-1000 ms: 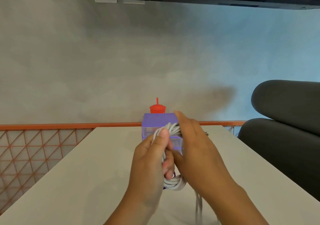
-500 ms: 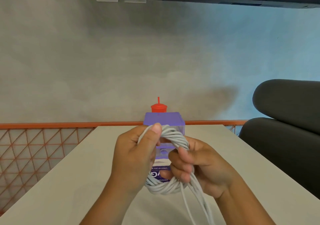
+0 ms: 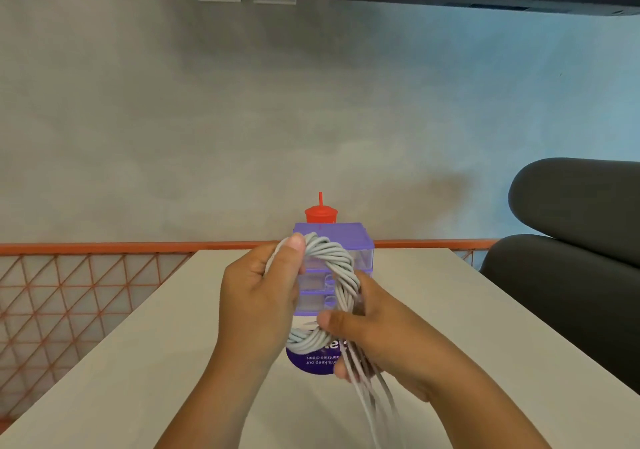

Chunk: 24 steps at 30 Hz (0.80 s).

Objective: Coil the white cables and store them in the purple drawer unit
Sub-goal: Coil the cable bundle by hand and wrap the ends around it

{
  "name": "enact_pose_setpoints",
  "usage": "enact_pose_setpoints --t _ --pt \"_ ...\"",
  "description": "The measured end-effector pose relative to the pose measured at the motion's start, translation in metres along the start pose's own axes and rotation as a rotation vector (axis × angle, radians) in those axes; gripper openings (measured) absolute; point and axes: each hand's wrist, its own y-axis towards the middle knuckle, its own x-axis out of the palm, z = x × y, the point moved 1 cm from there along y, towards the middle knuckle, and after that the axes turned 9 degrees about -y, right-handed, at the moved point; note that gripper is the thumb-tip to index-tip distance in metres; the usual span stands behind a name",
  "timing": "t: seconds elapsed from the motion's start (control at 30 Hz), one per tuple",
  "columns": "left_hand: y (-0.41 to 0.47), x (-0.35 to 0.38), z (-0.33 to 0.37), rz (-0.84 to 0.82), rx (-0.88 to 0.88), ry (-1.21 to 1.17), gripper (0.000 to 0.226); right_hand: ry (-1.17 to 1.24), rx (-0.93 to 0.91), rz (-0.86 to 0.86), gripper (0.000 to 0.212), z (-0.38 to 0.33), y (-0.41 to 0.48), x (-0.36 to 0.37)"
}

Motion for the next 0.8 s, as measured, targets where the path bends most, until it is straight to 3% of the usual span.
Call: enact_pose_setpoints --t 0.07,0.3,0.4,0.5,0.6,0.8 --pt "0.001 -0.002 0.001 -0.010 0.038 0.051 0.036 -0.119 0.024 0.019 0.023 0.001 0.000 -0.001" --pt "0.004 -0.010 -0.002 0.067 0.153 0.228 0.041 -0.278 -0.146 0.077 0.023 -0.007 -0.005 -0.020" --pt "0.006 -0.008 -0.003 0.073 0.100 0.224 0.039 -0.383 -0.198 0.187 0.027 -0.004 -0.003 -0.026" --pt "0.008 -0.009 -0.004 0.118 -0.004 0.137 0.046 -0.563 -0.171 0.360 0.048 -0.001 -0.003 -0.030" --pt "0.007 -0.008 -0.003 0.141 0.017 0.142 0.043 -0.723 -0.177 0.416 0.050 -0.004 -0.006 -0.028" --pt "-0.002 -0.003 -0.001 0.172 0.183 0.240 0.040 -0.625 -0.219 0.402 0.036 -0.004 -0.002 -0.007"
